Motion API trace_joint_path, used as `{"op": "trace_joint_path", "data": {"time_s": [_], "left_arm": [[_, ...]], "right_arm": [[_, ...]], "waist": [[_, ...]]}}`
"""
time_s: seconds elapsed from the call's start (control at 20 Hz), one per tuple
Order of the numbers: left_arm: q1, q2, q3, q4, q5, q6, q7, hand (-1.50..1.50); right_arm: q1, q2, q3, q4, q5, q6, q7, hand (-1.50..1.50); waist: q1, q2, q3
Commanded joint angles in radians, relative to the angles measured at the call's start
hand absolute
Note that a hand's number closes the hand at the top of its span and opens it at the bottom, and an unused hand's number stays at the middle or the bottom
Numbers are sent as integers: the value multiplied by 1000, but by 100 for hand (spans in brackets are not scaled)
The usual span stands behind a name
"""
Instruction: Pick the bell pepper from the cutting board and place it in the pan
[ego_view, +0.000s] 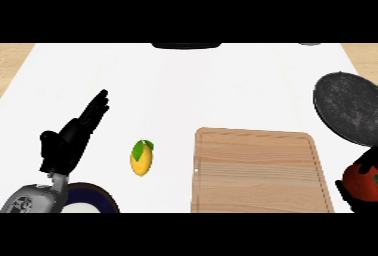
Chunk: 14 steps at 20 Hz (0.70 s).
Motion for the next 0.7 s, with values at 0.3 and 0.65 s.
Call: {"op": "trace_joint_path", "data": {"time_s": [0.3,0.65], "left_arm": [[-1,-46,-22,6,-54,-5,-3,0],[-77,-39,36,36,-36,-56,14,0]], "right_arm": [[-359,116,-157,612,-72,135,-279,150],[-653,230,-180,1071,8,181,-474,150]], "waist": [[29,6,-1],[33,7,-1]]}}
